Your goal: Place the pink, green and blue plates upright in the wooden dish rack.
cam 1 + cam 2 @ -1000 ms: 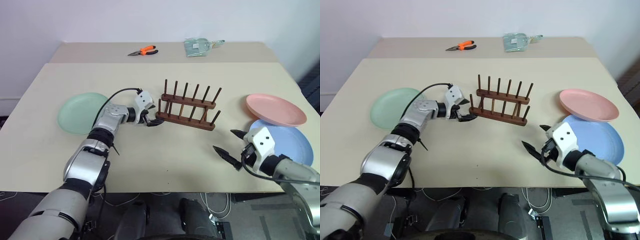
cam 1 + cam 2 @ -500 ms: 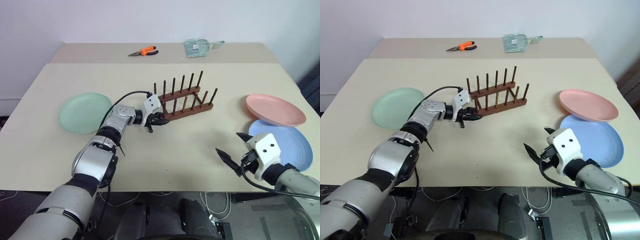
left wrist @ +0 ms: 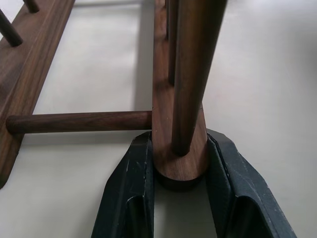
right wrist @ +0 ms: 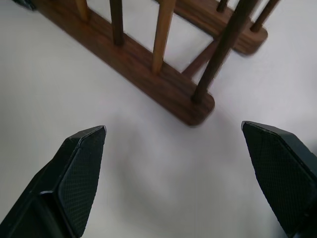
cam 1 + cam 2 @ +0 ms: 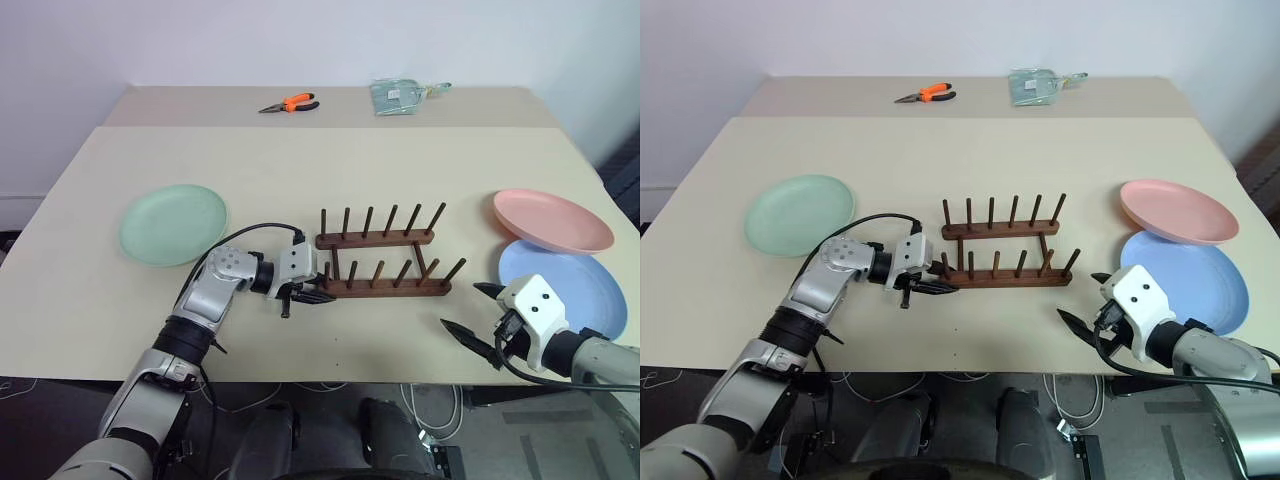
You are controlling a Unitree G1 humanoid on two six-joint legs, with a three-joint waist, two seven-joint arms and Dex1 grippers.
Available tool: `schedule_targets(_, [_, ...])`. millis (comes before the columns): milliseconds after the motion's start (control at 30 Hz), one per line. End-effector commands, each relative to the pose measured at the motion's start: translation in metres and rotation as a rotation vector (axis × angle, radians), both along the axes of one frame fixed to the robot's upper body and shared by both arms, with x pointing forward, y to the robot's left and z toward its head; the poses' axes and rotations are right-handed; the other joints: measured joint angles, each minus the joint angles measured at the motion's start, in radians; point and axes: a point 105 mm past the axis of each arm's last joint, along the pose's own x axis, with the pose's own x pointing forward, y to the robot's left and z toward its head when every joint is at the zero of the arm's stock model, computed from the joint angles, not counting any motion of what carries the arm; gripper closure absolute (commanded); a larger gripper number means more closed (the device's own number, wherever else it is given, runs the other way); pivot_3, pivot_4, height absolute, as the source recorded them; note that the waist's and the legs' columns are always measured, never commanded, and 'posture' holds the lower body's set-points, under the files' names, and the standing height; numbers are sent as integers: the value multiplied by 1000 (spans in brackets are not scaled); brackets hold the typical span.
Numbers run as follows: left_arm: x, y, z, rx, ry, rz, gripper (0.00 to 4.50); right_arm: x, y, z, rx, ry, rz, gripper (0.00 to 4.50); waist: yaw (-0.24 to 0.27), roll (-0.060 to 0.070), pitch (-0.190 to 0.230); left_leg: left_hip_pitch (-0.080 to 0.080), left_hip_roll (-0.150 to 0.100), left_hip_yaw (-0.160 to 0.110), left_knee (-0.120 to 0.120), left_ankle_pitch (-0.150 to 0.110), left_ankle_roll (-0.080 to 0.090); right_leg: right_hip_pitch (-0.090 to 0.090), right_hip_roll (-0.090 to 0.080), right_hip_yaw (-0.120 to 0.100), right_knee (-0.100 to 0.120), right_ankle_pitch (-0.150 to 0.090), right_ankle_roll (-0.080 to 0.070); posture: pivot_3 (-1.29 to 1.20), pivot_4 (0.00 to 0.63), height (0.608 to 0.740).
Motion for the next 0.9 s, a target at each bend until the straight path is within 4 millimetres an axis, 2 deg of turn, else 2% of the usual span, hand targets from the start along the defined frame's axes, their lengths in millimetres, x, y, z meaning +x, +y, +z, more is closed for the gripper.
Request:
schedule_targets(33, [7,13,8,17,-41,62,1398,0,-2,8,-29,-27,22,0,0,0,0,0,0,0,0,0,0,0,0,0,0,0,0,0,150,740])
schedule_targets(67, [9,21,7,30,-30,96,823,-2,0,6,-29,-13,34,519,0,0,0,0,0,0,0,0,0,0,0,0,0,0,0,0,150,740])
schedule_targets(100, [4,29,9,28,10,101,446,-4,3,3,-21,6,50,788,-1,0,0,0,0,0,0,0,0,0,0,0,0,0,0,0,150,740])
schedule_targets(167, [-6,40,14,9,65,100,704,-6,8,-2,-14,31,76,1759,-7,0,0,0,0,0,-1,0,0,-1,0,0,0,0,0,0,150,740])
schedule_targets(233, [-16,48,14,15,88,110,1442,-6,15,-7,-15,46,98,2685,-9,0,0,0,1,0,-2,0,0,-1,0,0,0,0,0,0,150,740])
schedule_targets(333, [-38,43,8,18,136,95,3011,-1,21,-19,-33,62,103,4328,-4,1,0,0,1,0,-1,0,0,-1,0,0,0,-1,-3,0,150,740])
schedule_targets(367, [-45,37,7,0,153,90,3499,2,21,-23,-48,62,98,4500,-1,0,0,0,1,0,-1,0,0,-1,0,0,0,-2,-3,0,150,740])
schedule_targets(433, [-50,22,8,-54,168,115,4463,8,20,-31,-73,59,76,4500,3,0,0,-1,1,0,0,0,0,0,-1,0,-1,-2,-3,0,150,740])
schedule_targets(533, [-48,-4,7,-139,169,196,4463,22,12,-38,-123,32,18,4500,5,-1,0,-1,0,-1,1,0,0,0,-1,0,-2,-2,-4,0,150,740])
schedule_targets(600, [-40,-15,1,-130,103,266,4463,34,8,-38,-144,-3,-18,4500,1,-2,-1,0,0,-1,1,0,0,1,-1,0,-2,-2,-3,0,150,740])
schedule_targets(767, [-5,-15,-8,-109,20,503,4463,57,14,-37,-148,-70,-57,4500,-1,-2,-2,1,0,0,1,0,0,2,0,0,0,-1,-4,0,150,740])
schedule_targets(900, [12,-10,-7,-131,-2,599,4463,81,16,-34,-171,-132,-102,4500,-3,-2,-4,2,0,0,3,0,0,2,0,0,1,-1,-4,0,150,740])
